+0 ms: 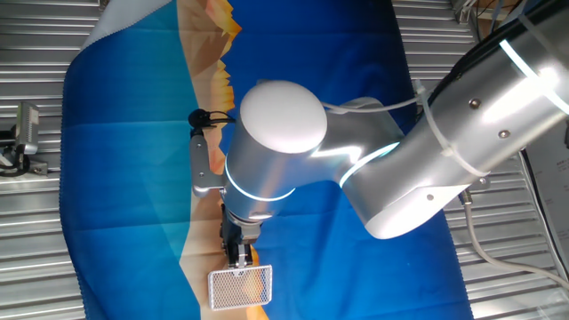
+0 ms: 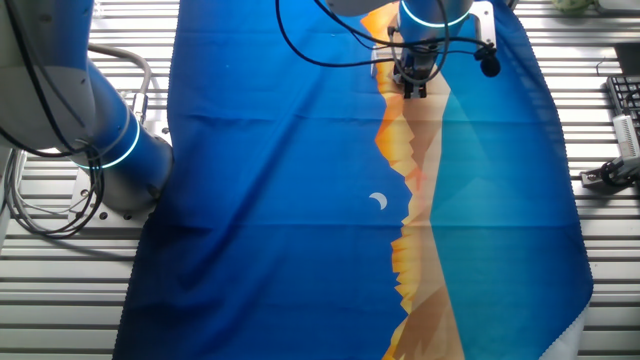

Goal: Push the soccer ball into the goal

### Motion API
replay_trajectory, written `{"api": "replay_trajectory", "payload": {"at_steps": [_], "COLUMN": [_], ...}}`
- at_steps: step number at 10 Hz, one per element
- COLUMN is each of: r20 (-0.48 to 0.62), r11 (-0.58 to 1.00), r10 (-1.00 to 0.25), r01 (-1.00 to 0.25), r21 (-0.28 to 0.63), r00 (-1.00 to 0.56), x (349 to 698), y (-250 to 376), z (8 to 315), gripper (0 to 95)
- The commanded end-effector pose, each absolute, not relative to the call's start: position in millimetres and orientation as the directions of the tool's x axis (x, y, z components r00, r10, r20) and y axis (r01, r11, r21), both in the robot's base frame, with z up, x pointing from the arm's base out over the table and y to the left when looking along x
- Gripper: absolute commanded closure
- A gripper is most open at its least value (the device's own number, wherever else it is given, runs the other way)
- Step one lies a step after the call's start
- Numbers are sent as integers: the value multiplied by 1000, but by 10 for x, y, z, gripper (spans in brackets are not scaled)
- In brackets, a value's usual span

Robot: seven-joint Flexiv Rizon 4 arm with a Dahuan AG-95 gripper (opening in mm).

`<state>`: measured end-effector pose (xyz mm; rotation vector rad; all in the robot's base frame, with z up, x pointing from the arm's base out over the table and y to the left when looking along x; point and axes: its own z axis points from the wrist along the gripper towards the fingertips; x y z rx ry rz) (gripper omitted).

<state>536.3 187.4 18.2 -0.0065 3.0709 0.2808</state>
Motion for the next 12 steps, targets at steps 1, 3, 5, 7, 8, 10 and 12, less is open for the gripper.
{"api": "replay_trajectory", "payload": {"at_steps": [1,3,5,7,8,10,12], "r20": [-56,-62,-66,-57,-50,-43,-38], "r11": [983,982,981,983,983,980,978], "r10": [-2,-7,-28,-48,-58,-101,-118], "r01": [-12,-19,-41,-57,-66,-107,-122], "r21": [183,190,191,176,169,168,169], "r00": [-998,-998,-997,-997,-997,-994,-992], "x": [5361,5361,5361,5361,5361,5361,5361], "y": [1874,1874,1874,1874,1874,1874,1874], "z": [183,183,183,183,183,183,183], "gripper": [950,950,950,950,950,950,950]}}
